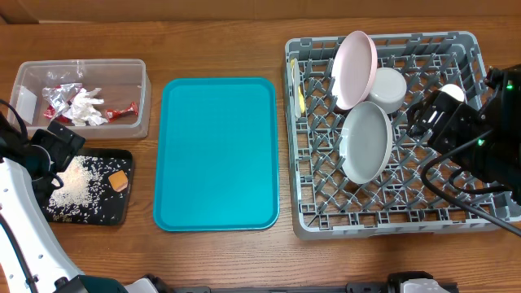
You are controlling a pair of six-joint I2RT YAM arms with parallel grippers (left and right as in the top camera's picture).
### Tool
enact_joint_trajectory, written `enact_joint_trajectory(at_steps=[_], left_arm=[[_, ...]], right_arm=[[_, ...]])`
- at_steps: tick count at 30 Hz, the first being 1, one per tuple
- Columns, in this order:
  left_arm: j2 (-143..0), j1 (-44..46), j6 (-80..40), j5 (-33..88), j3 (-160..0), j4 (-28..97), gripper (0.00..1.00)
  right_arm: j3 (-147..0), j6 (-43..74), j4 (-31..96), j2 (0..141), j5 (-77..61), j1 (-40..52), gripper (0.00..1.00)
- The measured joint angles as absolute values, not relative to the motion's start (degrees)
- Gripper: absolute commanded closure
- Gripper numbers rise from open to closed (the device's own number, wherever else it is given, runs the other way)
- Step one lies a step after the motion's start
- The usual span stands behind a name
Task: Sort waste into correct bins and load items into the dishwasher rack
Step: 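Open the right gripper and withdraw it to the right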
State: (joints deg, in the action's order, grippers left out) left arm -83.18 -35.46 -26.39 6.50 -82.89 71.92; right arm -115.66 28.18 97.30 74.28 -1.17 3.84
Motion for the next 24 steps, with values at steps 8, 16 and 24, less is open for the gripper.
enact_joint_trajectory(at_steps=[8,16,24], left_arm=[[-83.18,-35.46,-26.39,6.46,-82.89,71.85,0.00],[-83.18,-35.46,-26.37,6.52,-82.85,71.85,0.00],[-83.18,-35.46,-26.37,6.70,-82.85,71.88,0.00]], right_arm=[[-108.16,26.79,91.94,69.97,0.23,2.31,0.00],[-81.76,23.18,68.12,53.58,-1.08,-2.11,0.00],[-49.30,18.98,41.43,36.34,-4.36,-2.26,0.00]])
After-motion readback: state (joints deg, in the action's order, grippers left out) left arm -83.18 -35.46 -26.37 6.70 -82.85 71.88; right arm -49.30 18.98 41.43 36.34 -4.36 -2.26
